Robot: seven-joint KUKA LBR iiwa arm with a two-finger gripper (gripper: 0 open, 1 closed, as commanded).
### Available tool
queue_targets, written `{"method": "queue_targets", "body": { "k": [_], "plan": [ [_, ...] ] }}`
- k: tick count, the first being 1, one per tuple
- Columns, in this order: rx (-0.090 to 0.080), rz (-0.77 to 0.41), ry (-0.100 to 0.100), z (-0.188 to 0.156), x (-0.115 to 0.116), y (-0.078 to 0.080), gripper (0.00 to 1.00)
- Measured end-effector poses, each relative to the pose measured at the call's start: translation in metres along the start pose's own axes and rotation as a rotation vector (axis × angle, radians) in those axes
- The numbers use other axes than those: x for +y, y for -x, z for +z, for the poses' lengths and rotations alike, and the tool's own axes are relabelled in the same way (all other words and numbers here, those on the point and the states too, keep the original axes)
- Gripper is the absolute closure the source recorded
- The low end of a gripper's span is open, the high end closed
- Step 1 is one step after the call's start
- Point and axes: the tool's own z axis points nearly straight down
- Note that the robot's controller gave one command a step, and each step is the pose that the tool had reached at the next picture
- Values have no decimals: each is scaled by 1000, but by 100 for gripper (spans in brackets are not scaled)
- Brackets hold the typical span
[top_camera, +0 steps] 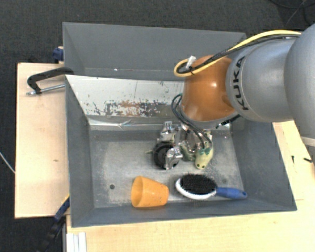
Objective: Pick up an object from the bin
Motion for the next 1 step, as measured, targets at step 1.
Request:
{"method": "queue_targets", "body": {
  "k": [1],
  "plan": [
    [-19,-7,-1,-137,24,11,100]
  ]
}}
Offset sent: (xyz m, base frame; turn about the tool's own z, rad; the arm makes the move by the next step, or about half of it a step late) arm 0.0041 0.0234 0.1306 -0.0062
